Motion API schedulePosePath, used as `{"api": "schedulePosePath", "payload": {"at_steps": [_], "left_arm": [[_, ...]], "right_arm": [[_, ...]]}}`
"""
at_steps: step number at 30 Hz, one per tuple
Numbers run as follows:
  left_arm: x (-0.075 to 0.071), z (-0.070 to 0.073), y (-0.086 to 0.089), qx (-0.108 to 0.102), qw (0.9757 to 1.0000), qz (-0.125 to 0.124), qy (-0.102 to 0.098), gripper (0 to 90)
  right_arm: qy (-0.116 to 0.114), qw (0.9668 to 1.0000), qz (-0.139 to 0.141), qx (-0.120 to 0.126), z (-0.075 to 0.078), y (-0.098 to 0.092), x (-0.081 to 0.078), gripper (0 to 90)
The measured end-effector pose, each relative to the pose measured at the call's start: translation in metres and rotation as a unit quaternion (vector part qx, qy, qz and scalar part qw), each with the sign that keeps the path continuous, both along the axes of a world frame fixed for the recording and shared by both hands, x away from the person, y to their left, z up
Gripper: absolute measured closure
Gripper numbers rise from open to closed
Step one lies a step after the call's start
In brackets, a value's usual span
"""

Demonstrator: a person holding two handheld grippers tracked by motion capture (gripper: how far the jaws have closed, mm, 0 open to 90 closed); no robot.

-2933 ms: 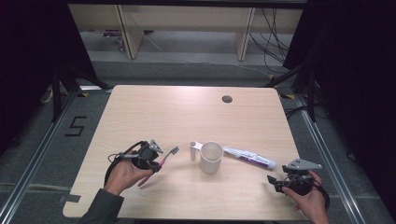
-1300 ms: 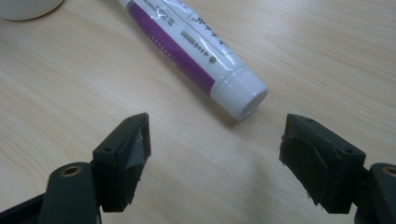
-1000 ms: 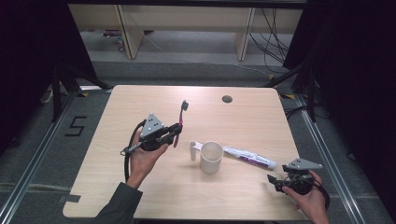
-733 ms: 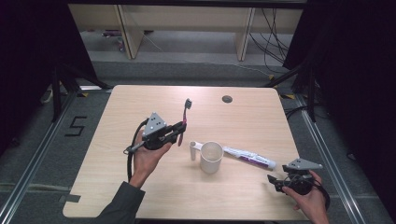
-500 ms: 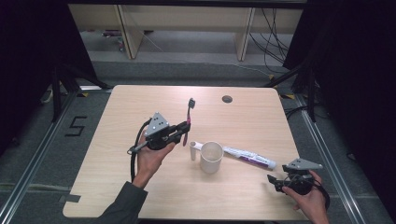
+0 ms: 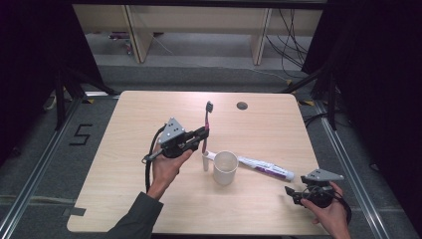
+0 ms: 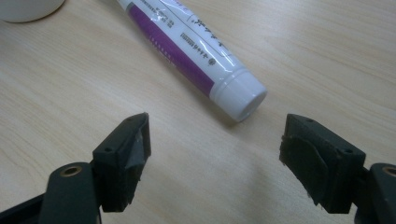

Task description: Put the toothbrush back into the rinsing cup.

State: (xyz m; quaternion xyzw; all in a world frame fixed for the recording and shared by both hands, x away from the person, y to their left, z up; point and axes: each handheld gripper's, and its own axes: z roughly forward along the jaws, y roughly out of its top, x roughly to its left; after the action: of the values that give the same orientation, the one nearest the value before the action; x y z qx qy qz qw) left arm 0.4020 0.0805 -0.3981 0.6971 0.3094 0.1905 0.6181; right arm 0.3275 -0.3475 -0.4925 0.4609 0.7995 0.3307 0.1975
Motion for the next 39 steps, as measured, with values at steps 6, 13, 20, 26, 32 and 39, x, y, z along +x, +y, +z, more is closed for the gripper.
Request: {"api": "schedulePosePath", "payload": {"at_steps": [6,13,20,26,32,39], "left_arm": [[0.006,-0.007,-0.006,0.004,1.0,-0.003,0.004,82.7],[0.008,-0.016,-0.006,0.01,0.9999,-0.004,0.011,82.7],[0.009,-0.025,-0.004,0.015,0.9997,-0.004,0.017,82.6],[0.008,-0.032,-0.003,0.018,0.9995,-0.007,0.024,82.6],[0.006,-0.043,-0.002,0.023,0.999,-0.011,0.037,82.3],[0.003,-0.05,0.0,0.032,0.9984,-0.014,0.045,81.9]], "right_arm": [[-0.01,0.9998,0.011,-0.011,0.0,-0.002,0.002,24.9],[-0.011,0.9998,0.011,-0.009,0.0,-0.002,0.002,24.9],[0.001,1.0,0.002,0.0,0.0,0.0,0.0,24.9],[0.002,1.0,0.002,0.001,0.0,0.0,0.0,24.9],[0.002,1.0,0.002,0.002,0.0,0.0,0.0,24.9],[-0.001,0.9999,0.015,0.004,-0.001,0.0,0.001,24.9]]}}
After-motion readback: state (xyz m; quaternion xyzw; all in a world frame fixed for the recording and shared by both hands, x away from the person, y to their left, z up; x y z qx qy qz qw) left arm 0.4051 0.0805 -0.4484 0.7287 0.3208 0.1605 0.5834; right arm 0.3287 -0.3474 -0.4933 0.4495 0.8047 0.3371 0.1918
